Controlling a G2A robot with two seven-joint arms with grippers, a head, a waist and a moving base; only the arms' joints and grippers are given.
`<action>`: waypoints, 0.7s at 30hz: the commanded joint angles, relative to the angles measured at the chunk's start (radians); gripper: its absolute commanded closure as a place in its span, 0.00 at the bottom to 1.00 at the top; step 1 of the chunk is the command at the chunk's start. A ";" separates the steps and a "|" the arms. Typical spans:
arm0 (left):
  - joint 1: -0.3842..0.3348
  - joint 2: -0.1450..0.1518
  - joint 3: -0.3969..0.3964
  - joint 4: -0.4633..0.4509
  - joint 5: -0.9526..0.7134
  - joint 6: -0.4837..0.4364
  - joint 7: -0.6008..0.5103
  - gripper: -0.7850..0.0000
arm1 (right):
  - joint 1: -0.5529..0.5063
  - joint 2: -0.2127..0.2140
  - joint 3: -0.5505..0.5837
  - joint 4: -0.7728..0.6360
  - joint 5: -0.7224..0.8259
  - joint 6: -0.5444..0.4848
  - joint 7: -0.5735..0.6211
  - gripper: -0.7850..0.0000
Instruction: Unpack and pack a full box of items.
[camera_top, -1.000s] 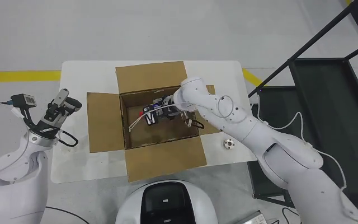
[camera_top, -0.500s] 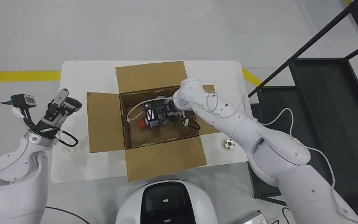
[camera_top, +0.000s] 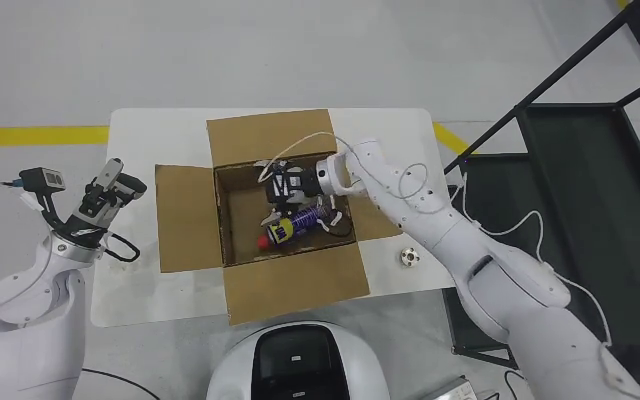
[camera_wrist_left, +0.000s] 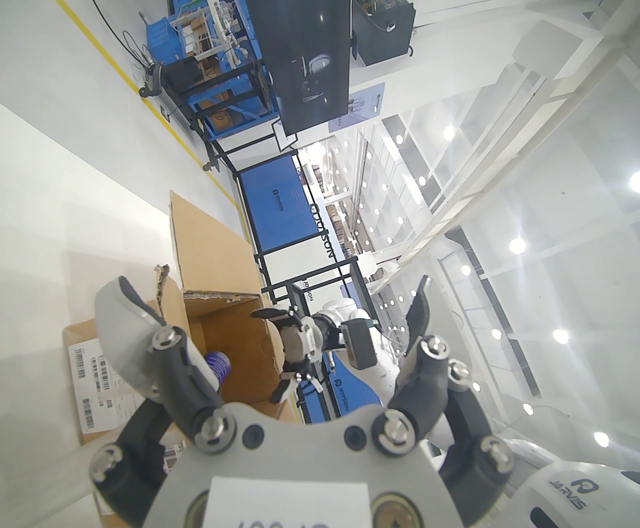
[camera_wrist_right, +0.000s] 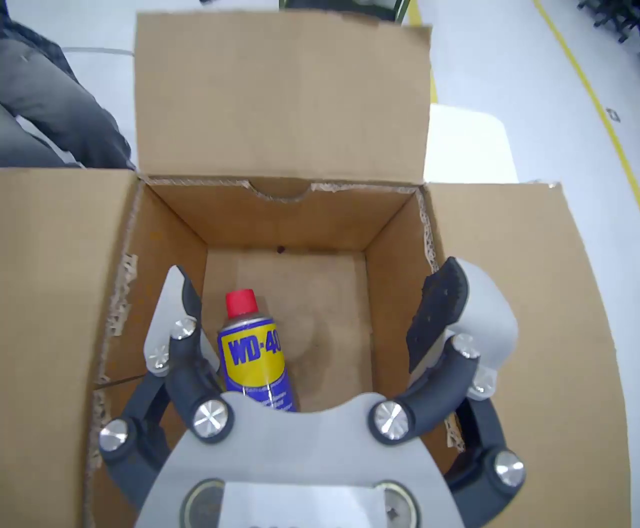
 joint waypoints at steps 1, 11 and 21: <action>0.000 0.000 0.000 0.000 0.000 0.000 0.000 0.00 | -0.077 0.047 0.081 -0.096 -0.009 -0.010 -0.042 0.00; 0.000 0.000 0.000 0.000 0.000 0.000 0.000 0.00 | -0.662 0.251 0.630 -0.658 -0.094 0.024 0.116 0.00; 0.000 0.000 0.000 0.000 0.000 0.000 0.000 0.00 | -1.111 0.306 1.054 -0.787 0.019 0.068 0.094 0.00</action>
